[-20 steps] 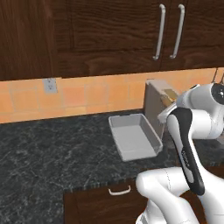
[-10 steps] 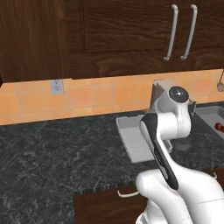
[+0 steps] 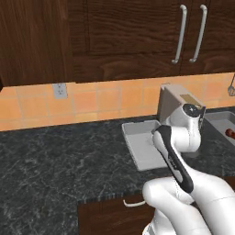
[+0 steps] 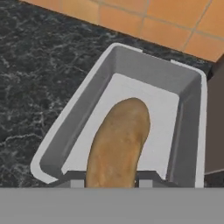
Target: Place one sweet potato and one chicken drumstick in each tupperware on the nearby counter, to pack two identical lunches.
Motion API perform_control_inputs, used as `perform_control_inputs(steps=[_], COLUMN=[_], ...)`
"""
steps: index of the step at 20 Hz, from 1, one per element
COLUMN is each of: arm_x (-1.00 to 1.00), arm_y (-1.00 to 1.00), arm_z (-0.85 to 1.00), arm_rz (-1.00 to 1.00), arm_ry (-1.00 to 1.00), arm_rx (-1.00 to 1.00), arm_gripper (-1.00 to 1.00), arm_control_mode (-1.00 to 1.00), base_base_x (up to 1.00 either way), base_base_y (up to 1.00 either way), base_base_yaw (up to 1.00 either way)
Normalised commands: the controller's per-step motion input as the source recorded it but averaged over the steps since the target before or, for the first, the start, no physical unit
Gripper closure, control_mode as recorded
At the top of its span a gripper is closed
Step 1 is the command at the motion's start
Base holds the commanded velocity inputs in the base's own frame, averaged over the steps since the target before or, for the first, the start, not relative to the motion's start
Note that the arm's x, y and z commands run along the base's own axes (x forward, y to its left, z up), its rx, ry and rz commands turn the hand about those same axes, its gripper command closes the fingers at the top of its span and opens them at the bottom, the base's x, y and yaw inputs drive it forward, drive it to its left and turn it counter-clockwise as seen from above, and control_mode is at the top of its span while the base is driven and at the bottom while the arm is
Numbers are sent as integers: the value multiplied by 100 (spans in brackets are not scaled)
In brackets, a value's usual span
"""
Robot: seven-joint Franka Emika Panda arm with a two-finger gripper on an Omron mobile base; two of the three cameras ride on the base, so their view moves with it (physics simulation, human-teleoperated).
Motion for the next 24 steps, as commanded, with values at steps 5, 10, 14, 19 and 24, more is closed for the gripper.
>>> perform_control_inputs(steps=[5,10,14,19,24], arm_x=[51,46,45,45,34], arm_y=[6,21,12,0,0], arm_z=[-52,-37,-42,-29,-39], arm_rz=[-18,-2,0,0,0], arm_ry=[9,18,18,3,0], arm_rx=[14,0,0,0,0], arm_gripper=[100,100,100,100,100], arm_control_mode=[-100,-100,-100,-100,-100], base_base_x=[0,0,0,0,0], base_base_y=[0,0,0,0,0], base_base_yaw=[0,0,0,0,0])
